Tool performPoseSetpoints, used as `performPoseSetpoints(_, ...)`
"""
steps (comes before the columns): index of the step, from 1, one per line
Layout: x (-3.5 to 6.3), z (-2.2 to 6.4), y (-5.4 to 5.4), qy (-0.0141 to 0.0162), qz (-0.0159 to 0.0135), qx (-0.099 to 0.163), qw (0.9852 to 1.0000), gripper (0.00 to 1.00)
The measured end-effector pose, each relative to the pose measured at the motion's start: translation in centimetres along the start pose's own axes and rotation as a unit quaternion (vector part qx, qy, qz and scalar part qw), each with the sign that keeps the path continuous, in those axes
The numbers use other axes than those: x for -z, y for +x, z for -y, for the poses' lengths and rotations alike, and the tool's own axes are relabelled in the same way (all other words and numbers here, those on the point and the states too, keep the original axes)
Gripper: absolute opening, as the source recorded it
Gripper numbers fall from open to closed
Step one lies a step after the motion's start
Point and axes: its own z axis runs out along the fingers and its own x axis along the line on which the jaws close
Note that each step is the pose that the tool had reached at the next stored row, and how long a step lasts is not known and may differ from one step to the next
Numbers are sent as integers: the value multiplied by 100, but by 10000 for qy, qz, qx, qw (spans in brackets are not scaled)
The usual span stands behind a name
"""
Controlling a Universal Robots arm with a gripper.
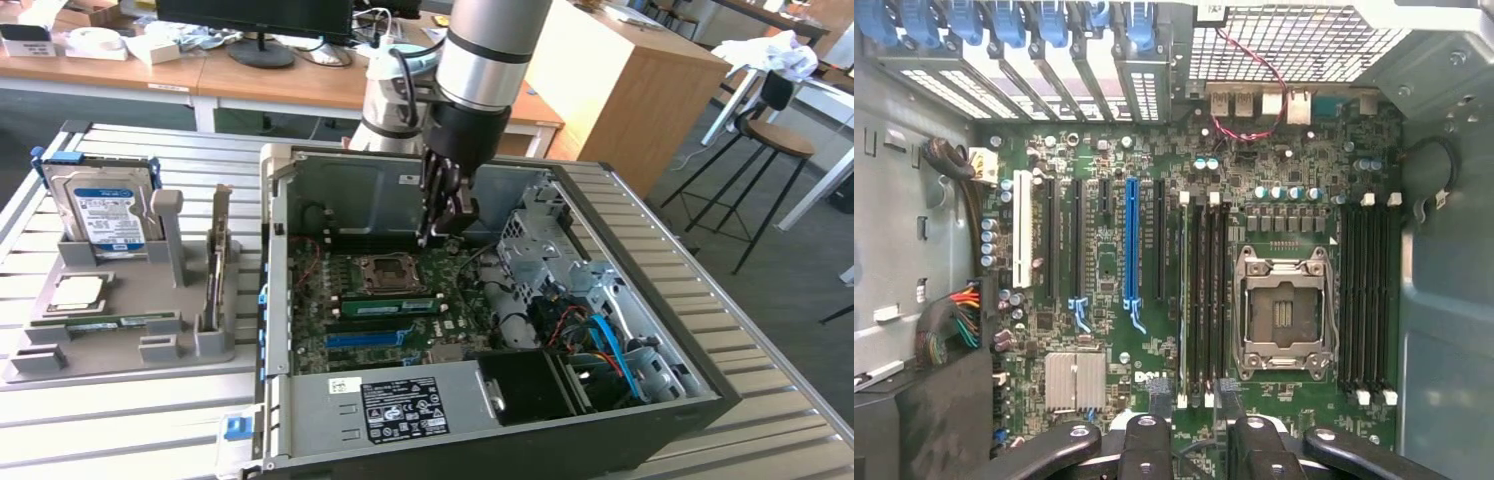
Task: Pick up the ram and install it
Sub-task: 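Insert the ram into the slot, then press down the ram until it locks into place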
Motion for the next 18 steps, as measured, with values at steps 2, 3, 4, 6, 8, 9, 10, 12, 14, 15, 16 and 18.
performPoseSetpoints(2, 0, 8, 0, -34, 0, 0, 10000, 31)
performPoseSetpoints(3, 0, 11, 0, -48, 0, 0, 10000, 31)
performPoseSetpoints(4, 0, 12, 0, -57, -1, 0, 10000, 31)
performPoseSetpoints(6, 0, 12, 0, -58, -1, -1, 10000, 31)
performPoseSetpoints(8, 0, 13, 0, -58, 0, 0, 10000, 31)
performPoseSetpoints(9, 0, 13, 0, -58, 0, 0, 10000, 31)
performPoseSetpoints(10, 0, 13, 0, -58, 0, 0, 10000, 31)
performPoseSetpoints(12, 0, 13, 0, -58, 0, 0, 10000, 31)
performPoseSetpoints(14, 0, 13, 0, -58, 0, 0, 10000, 31)
performPoseSetpoints(15, 0, 13, 0, -58, 0, 0, 10000, 31)
performPoseSetpoints(16, 0, 13, 0, -58, 0, 0, 10000, 31)
performPoseSetpoints(18, 0, 13, 0, -58, 0, 0, 10000, 29)
